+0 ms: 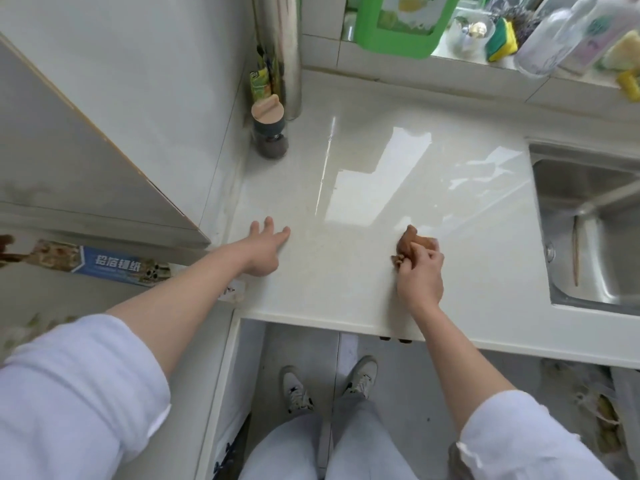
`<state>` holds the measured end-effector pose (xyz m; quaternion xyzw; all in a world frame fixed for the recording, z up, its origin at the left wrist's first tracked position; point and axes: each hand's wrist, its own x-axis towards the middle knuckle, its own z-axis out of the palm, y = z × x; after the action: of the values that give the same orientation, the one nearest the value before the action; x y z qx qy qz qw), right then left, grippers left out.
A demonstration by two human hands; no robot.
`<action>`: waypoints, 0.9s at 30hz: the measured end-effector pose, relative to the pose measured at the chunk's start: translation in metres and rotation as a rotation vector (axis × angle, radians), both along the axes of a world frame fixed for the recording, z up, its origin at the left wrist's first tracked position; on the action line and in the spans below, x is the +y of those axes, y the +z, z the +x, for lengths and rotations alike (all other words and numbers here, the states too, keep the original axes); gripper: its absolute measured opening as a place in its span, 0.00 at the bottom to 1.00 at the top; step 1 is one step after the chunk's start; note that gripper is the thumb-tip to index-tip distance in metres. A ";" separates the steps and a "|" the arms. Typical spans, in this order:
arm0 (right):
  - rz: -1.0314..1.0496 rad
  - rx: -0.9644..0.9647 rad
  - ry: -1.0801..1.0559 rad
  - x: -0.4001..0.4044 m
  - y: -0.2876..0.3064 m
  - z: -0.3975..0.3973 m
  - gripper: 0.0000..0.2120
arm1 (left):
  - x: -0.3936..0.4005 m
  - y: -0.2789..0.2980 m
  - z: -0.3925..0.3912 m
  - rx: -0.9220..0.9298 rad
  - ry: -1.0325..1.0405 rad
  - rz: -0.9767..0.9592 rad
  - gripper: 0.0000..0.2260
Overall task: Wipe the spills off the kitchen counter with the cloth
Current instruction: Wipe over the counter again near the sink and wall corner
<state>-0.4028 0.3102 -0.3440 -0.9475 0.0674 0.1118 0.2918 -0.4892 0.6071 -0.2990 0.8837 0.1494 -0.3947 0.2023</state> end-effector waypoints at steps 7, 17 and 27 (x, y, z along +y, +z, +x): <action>0.138 0.032 1.103 0.063 0.005 -0.076 0.18 | 0.004 0.004 0.003 0.023 -0.019 -0.006 0.38; 0.067 -0.019 0.417 0.073 0.006 0.016 0.15 | 0.004 0.002 0.008 0.054 -0.028 -0.002 0.38; 0.077 -0.005 0.424 0.086 0.003 0.120 0.17 | 0.009 0.003 0.006 0.040 0.067 -0.081 0.36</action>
<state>-0.2829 0.3960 -0.3414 -0.9290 -0.1384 0.1706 0.2979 -0.4829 0.6158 -0.2961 0.8613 0.1667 -0.4110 0.2479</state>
